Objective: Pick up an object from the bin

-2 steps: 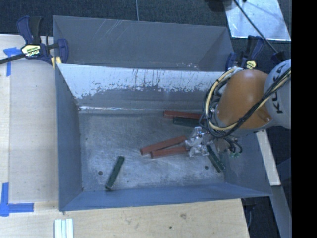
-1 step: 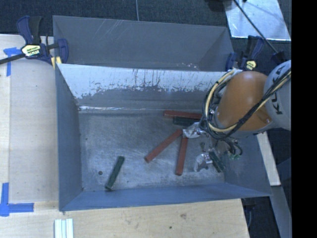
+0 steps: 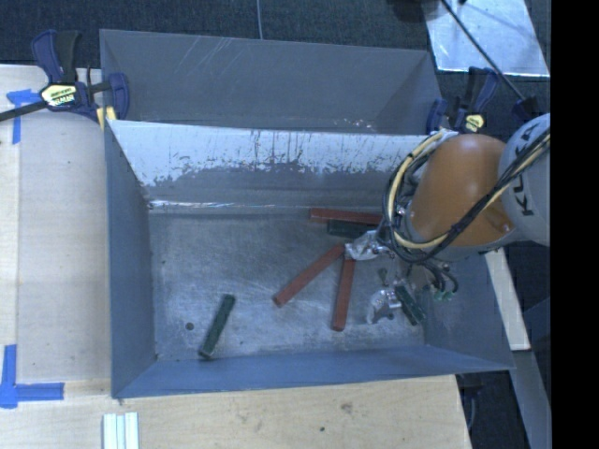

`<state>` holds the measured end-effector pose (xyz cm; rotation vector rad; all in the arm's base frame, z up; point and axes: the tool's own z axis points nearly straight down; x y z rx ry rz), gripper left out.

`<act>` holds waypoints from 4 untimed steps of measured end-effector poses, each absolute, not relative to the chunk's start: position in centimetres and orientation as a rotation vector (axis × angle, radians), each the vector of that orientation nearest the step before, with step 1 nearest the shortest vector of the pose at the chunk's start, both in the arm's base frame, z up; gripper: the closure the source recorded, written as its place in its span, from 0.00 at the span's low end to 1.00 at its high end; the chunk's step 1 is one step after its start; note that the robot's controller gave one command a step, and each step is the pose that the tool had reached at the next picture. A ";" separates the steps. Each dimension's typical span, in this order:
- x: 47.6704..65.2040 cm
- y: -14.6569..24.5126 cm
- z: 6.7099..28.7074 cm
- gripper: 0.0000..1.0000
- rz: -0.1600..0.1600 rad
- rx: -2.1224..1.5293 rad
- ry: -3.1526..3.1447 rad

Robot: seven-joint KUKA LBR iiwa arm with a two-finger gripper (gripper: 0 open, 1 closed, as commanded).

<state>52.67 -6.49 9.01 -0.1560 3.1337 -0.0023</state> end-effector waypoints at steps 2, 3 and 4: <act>54.3 -3.6 7.8 1.00 -0.011 -0.596 3.060; 54.9 -3.7 10.8 1.00 0.000 -0.583 3.087; 55.7 -6.9 21.7 1.00 0.000 -0.595 3.081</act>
Offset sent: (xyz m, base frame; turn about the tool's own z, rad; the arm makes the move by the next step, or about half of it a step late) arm 0.0000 0.0000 0.0000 0.0000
